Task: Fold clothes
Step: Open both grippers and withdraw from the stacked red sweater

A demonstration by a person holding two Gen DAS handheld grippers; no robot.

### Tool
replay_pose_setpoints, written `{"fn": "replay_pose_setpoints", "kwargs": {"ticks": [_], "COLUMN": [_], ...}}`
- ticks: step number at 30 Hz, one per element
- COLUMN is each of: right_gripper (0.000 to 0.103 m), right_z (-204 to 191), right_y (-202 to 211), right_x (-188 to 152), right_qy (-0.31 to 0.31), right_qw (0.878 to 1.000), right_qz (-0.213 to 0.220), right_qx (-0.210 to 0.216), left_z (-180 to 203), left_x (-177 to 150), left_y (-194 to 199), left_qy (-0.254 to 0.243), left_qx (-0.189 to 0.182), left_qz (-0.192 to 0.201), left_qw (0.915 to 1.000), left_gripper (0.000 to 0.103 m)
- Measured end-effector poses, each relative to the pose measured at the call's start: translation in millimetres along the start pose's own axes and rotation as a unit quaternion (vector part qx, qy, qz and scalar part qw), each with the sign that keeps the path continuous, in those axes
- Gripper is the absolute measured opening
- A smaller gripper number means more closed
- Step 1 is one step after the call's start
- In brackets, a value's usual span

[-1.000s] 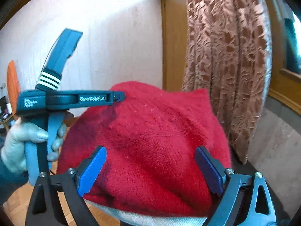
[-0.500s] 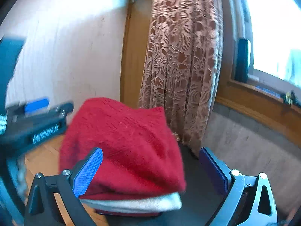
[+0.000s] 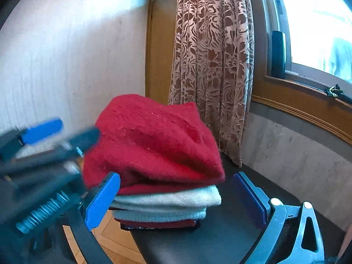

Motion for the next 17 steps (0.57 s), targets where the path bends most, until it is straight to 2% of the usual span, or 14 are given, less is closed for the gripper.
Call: {"fn": "replay_pose_setpoints", "kwargs": {"ticks": [4,11,15,17], "right_gripper": [0.103,0.103,0.103,0.103], "right_z": [3.5,9.2,10.7,10.2], "right_y": [1.5,-6.6,-11.0,-11.6], "right_x": [-6.4,-15.9,-20.4,-20.8], "right_qy": [0.004,-0.006,-0.009,-0.009], "right_qw": [1.0,1.0,1.0,1.0], "right_qz": [0.001,-0.009,-0.015,-0.016], "right_qx": [-0.006,-0.012,-0.011,-0.011], "left_z": [3.2,-6.6,-12.7,-13.7], "left_x": [-13.0,-17.0,-17.1,-19.9], "left_y": [-9.5,-10.3,-17.3,-20.2], "left_qy": [0.016,0.031,0.039,0.041], "left_qx": [-0.008,0.005,0.003,-0.004], "left_qz": [-0.026,-0.028,-0.03,-0.037], "left_qw": [0.9995,0.9991,0.9988,0.9984], "left_gripper": [0.062,0.062,0.05,0.048]}}
Point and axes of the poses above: each gripper's, at about its wrist camera, not at the fingertips, and y roughly against the way its jaws point, z to its right, x to its top, the point moved 9 cm from there along -y, roughly the way its jaws point, and after that the axes turned 1 degree about -z, right-handed, at the moved point
